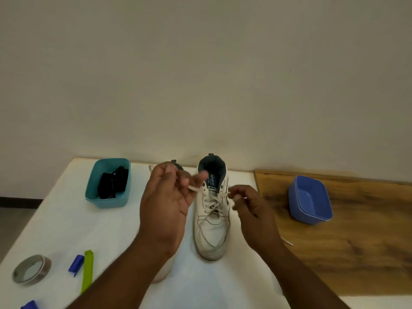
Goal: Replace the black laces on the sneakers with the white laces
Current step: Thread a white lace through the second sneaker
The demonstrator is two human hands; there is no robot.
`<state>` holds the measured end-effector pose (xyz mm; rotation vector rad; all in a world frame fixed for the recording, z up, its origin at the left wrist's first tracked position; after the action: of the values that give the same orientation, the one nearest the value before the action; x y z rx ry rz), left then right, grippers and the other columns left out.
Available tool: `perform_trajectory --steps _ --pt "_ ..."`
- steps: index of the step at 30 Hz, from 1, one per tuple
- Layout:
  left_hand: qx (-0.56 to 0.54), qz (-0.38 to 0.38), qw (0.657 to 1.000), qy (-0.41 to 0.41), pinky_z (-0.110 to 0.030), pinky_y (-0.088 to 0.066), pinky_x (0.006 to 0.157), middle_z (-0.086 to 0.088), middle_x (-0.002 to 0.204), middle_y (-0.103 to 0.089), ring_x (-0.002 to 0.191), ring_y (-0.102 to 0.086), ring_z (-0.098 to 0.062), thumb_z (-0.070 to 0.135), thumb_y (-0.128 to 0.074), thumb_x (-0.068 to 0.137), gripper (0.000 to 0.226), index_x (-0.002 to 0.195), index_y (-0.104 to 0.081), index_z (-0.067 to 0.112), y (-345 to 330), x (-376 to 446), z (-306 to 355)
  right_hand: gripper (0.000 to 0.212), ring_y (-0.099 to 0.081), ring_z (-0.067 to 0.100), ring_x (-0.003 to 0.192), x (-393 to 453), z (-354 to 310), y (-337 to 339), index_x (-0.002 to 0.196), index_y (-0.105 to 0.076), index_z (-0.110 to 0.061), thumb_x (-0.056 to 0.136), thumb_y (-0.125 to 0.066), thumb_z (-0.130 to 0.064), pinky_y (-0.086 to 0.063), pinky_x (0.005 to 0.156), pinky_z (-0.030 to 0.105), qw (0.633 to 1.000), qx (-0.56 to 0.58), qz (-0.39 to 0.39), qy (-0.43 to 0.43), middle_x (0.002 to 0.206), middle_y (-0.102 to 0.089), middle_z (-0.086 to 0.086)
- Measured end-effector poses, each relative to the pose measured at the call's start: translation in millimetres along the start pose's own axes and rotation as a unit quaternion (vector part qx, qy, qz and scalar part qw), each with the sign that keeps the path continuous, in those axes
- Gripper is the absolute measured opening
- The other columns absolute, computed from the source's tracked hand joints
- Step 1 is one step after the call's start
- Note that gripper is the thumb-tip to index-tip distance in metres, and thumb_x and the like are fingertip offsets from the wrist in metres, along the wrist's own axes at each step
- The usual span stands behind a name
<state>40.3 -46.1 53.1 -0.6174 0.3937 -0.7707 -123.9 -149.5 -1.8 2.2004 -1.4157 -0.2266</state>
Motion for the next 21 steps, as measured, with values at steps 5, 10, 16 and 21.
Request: perform_trajectory --steps 5,10,16,21 --pt "0.559 -0.05 0.826 -0.049 -0.022 -0.042 0.067 0.009 0.099 -0.06 0.082 -0.057 -0.009 0.03 -0.041 0.106 0.017 0.111 -0.058 0.03 26.0 16.9 -30.1 0.073 -0.051 0.008 0.126 5.6 21.2 -16.5 0.154 -0.031 -0.047 0.098 -0.048 -0.002 -0.048 0.097 0.022 0.96 -0.238 -0.103 0.104 0.161 -0.026 -0.008" --pt "0.747 -0.147 0.645 -0.062 -0.028 -0.048 0.091 0.006 0.115 -0.066 0.107 -0.063 -0.012 0.049 -0.052 0.098 0.037 0.126 -0.062 0.027 45.0 18.0 -62.6 0.064 -0.044 0.025 0.139 6.3 27.4 -29.2 0.155 -0.024 -0.047 0.102 -0.049 -0.023 -0.048 0.107 0.039 0.946 -0.281 -0.145 0.068 0.163 -0.018 0.0" --pt "0.313 0.111 0.905 -0.265 -0.024 -0.04 0.054 0.007 0.057 -0.046 0.054 -0.045 -0.009 0.027 -0.049 0.099 0.032 0.068 -0.051 0.019 22.5 17.4 24.8 0.055 -0.046 0.017 0.13 6.7 28.2 -27.3 0.152 -0.029 -0.05 0.104 -0.045 -0.027 -0.05 0.099 0.032 0.951 -0.279 -0.119 0.059 0.152 -0.037 -0.006" --pt "-0.081 0.077 0.982 -0.152 -0.027 -0.051 0.067 0.004 0.069 -0.059 0.074 -0.064 -0.016 0.013 -0.05 0.098 0.03 0.069 -0.058 0.018 18.4 20.9 37.9 0.04 -0.043 0.018 0.133 3.9 30.1 -30.9 0.142 -0.041 -0.048 0.104 -0.048 -0.042 -0.047 0.103 0.03 0.957 -0.256 -0.123 0.05 0.153 -0.034 -0.006"
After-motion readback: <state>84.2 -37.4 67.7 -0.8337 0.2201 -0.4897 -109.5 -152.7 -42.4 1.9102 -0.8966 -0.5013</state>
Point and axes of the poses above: each hand's wrist, its own x-axis towards the middle knuckle, its own y-axis out of the back of the hand, z = x × y, the point moved 3 cm from there along x, towards the middle knuckle
